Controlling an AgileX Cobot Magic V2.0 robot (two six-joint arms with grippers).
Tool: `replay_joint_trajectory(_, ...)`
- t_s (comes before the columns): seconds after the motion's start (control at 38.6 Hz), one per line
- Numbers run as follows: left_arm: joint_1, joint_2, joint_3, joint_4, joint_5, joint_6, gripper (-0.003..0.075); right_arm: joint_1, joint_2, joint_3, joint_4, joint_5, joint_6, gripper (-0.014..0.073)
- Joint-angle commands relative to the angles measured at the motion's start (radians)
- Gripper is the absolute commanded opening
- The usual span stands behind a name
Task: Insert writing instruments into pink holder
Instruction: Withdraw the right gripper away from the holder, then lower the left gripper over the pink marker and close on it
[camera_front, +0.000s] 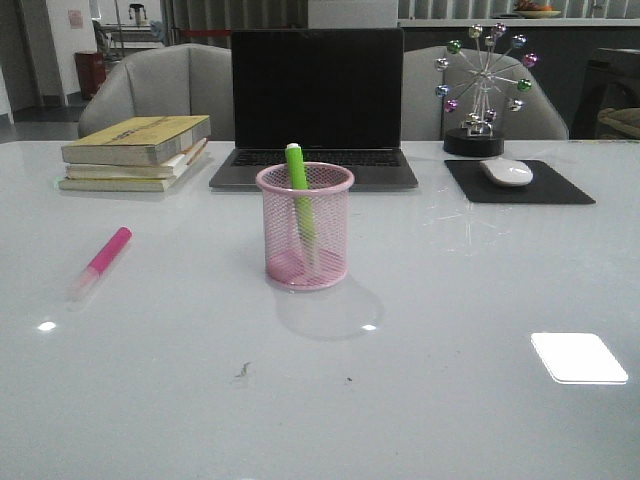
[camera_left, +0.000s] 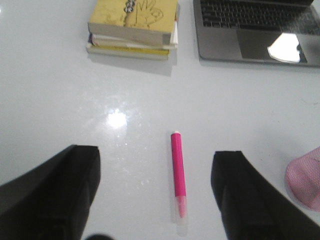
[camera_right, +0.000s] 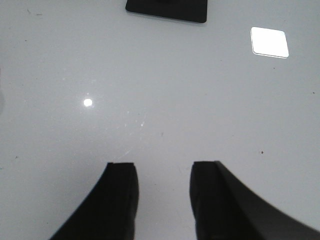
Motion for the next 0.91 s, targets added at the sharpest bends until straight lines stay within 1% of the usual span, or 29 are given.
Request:
replay_joint_trajectory(0.0, 0.000, 0.096, -0.167, -0.037, 0.086, -0.005, 0.0518, -0.006, -0.006, -0.029, 0.005, -0.075, -0.010, 0.0384)
replay_joint_trajectory(0.1, 0.000, 0.200, -0.293, -0.054, 0.204, -0.005, 0.0518, -0.006, -0.006, -0.029, 0.005, -0.075, -0.010, 0.0384)
replay_joint_trajectory(0.18, -0.010, 0.278, -0.376, -0.057, 0.267, -0.005, 0.0518, -0.006, -0.006, -0.029, 0.005, -0.075, -0.010, 0.0384)
replay_joint_trajectory(0.28, -0.039, 0.362, -0.461, -0.057, 0.303, -0.005, 0.0518, -0.006, -0.006, -0.029, 0.005, -0.075, -0.010, 0.0384)
replay_joint_trajectory(0.44, -0.084, 0.475, -0.543, -0.057, 0.308, -0.005, 0.0518, -0.006, -0.006, -0.029, 0.005, -0.075, -0.010, 0.0384)
replay_joint_trajectory(0.65, -0.126, 0.594, -0.585, -0.028, 0.341, -0.018, 0.0513, -0.006, -0.006, -0.029, 0.005, -0.075, -0.010, 0.0384)
replay_joint_trajectory(0.78, -0.132, 0.646, -0.585, 0.009, 0.355, -0.065, 0.0509, -0.006, -0.006, -0.029, 0.005, -0.075, -0.010, 0.0384)
replay_joint_trajectory(0.88, -0.132, 0.677, -0.585, 0.039, 0.359, -0.066, 0.0509, -0.006, -0.006, -0.029, 0.005, -0.075, -0.010, 0.0384)
